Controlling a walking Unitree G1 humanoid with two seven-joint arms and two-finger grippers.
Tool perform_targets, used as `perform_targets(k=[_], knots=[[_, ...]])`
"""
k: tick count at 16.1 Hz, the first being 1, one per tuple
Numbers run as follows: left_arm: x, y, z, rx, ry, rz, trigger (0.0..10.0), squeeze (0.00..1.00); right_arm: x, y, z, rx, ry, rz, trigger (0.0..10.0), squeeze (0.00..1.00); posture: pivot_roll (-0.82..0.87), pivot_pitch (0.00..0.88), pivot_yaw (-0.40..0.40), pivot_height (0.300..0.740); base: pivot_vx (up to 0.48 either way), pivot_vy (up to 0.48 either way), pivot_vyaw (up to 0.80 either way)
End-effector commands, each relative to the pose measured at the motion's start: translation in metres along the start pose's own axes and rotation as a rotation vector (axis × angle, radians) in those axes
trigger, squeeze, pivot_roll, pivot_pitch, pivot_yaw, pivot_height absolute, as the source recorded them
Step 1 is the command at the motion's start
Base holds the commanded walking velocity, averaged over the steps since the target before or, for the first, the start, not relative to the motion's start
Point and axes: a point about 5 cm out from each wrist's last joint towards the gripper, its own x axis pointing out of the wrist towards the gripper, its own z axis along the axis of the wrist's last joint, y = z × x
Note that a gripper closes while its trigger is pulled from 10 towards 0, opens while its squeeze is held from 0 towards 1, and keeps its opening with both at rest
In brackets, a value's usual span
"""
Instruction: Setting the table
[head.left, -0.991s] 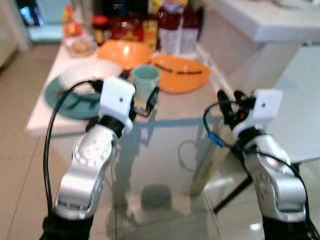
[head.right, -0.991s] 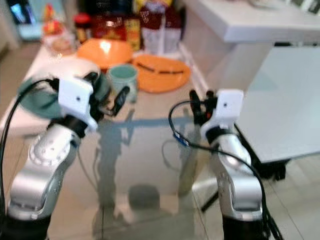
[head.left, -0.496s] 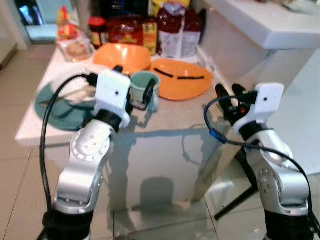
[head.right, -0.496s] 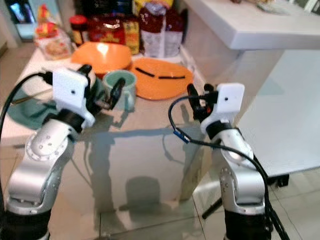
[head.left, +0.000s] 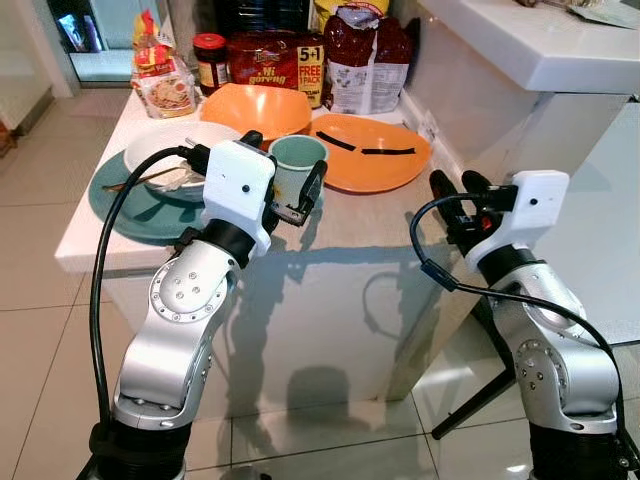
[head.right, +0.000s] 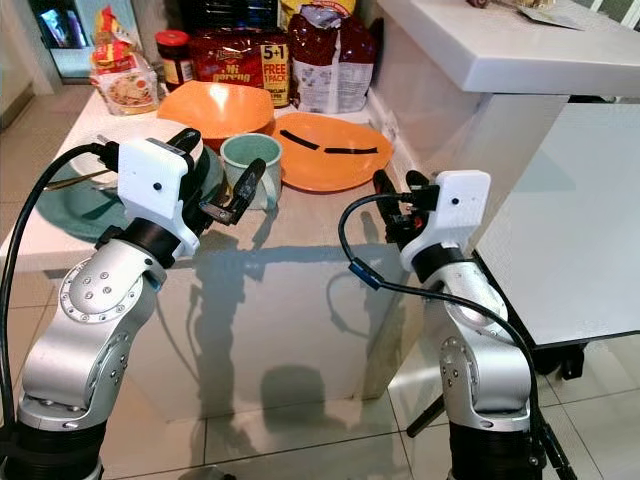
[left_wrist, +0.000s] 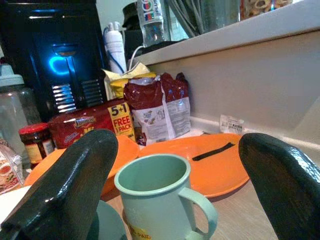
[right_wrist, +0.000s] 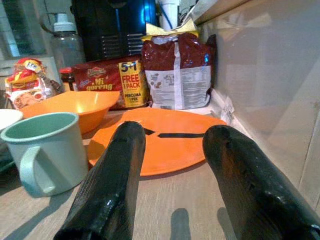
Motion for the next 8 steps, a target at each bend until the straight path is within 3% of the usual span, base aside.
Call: perform_targets(k=[1, 5, 7, 8], knots=[[0.000, -0.002, 0.003, 0.007, -0.009, -0.023, 10.0, 0.00, -0.002, -0.001, 0.000, 0.001, -0.002, -0.001, 10.0, 0.00, 0.04, 0.034, -0.051, 0.740, 0.000, 0.000, 0.00], [-0.001, -0.005, -0.001, 0.009, 0.020, -0.047, 10.0, 0.00, 0.002, 0.005, -0.005, -0.002, 0.017, 0.043, 10.0, 0.00, 0.04, 0.037, -0.051, 0.740, 0.000, 0.000, 0.00], [-0.002, -0.003, -0.003, 0.007, 0.041, -0.040, 10.0, 0.00, 0.006, 0.017, -0.010, -0.010, 0.031, 0.140, 10.0, 0.00, 0.04, 0.037, -0.051, 0.740, 0.000, 0.000, 0.00], [-0.004, 0.001, -0.005, 0.017, 0.052, -0.034, 10.0, 0.00, 0.009, 0.026, -0.012, -0.036, 0.029, 0.207, 10.0, 0.77, 0.05, 0.036, -0.062, 0.740, 0.000, 0.000, 0.00]])
